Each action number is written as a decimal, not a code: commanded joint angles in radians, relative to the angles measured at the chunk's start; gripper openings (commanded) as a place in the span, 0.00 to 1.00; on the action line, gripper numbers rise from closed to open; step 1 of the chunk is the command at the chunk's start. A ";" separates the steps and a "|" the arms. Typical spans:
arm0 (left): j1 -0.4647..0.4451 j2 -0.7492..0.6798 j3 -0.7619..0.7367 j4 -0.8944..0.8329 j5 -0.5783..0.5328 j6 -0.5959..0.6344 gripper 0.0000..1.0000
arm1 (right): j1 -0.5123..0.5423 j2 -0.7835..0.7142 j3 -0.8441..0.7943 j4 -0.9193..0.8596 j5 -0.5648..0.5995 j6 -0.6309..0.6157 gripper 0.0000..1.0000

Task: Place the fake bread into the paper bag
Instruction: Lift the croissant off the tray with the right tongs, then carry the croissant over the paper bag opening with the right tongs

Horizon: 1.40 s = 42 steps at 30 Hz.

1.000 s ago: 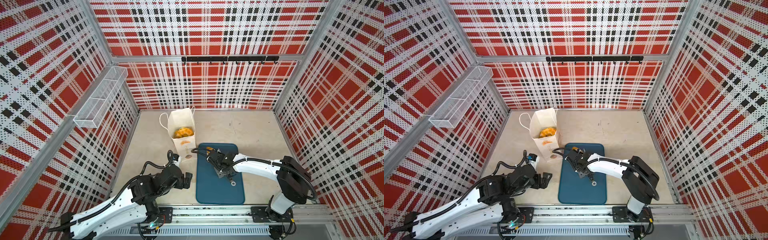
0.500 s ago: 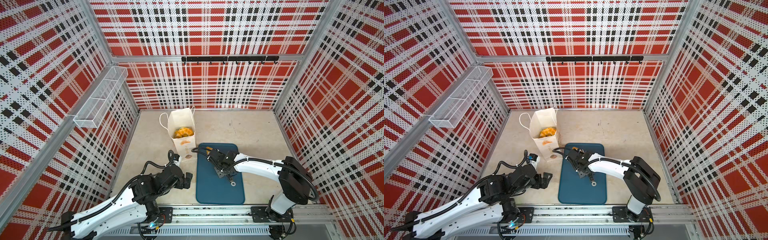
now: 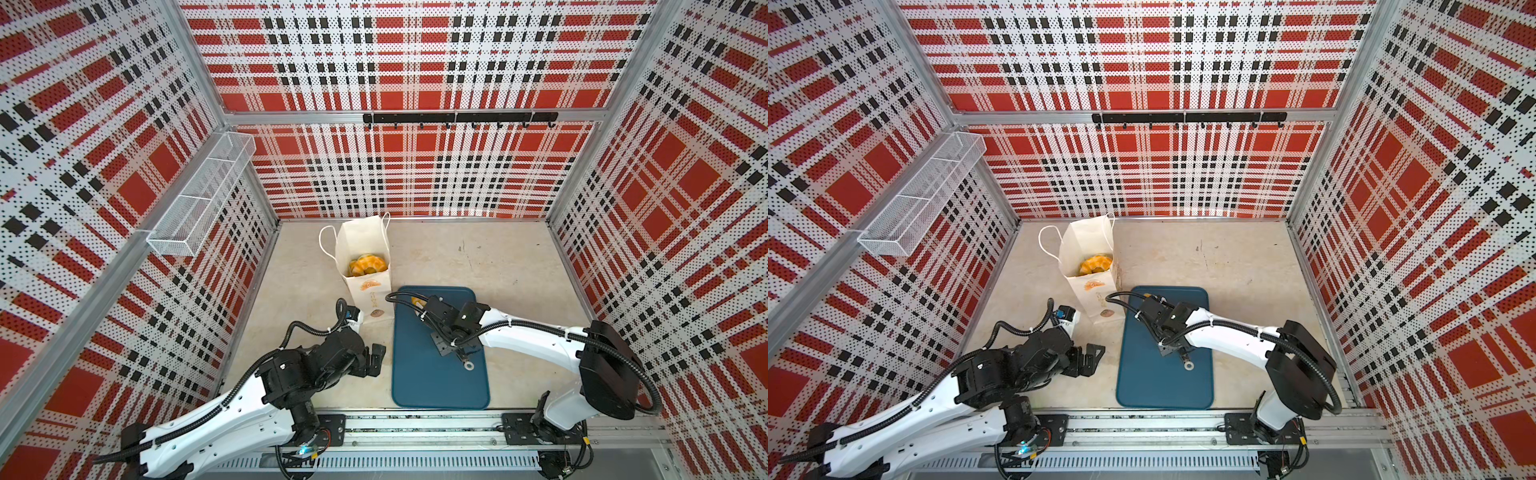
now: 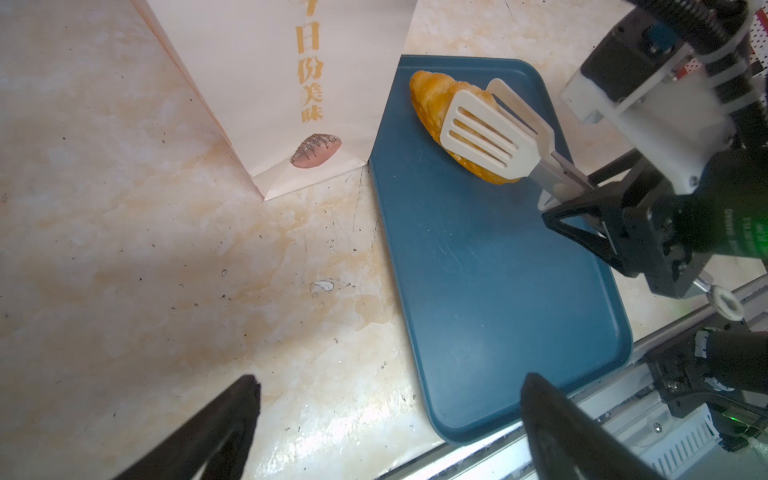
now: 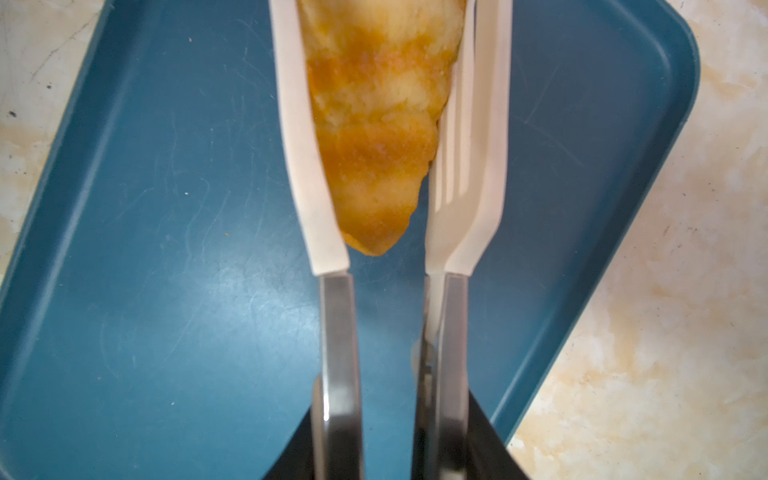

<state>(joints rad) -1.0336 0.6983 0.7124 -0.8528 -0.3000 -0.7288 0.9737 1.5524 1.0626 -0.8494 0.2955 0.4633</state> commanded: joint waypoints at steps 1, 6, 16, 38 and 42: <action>-0.003 -0.006 0.044 0.009 -0.017 0.015 0.99 | 0.006 -0.062 -0.007 0.009 0.020 0.019 0.39; -0.006 0.003 0.073 -0.003 -0.017 0.028 0.99 | 0.026 -0.103 -0.008 -0.012 0.038 0.036 0.38; -0.045 0.020 0.141 -0.027 -0.058 0.057 0.99 | 0.071 -0.207 0.027 -0.048 0.074 0.056 0.39; -0.043 0.030 0.312 -0.103 -0.158 0.191 1.00 | 0.138 -0.325 0.165 -0.068 0.111 0.061 0.40; -0.003 0.035 0.340 -0.105 -0.123 0.221 0.99 | 0.141 -0.334 0.199 -0.072 0.110 0.051 0.40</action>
<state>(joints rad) -1.0618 0.7292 1.0225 -0.9363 -0.4194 -0.5480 1.1061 1.2484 1.2137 -0.9535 0.3767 0.5194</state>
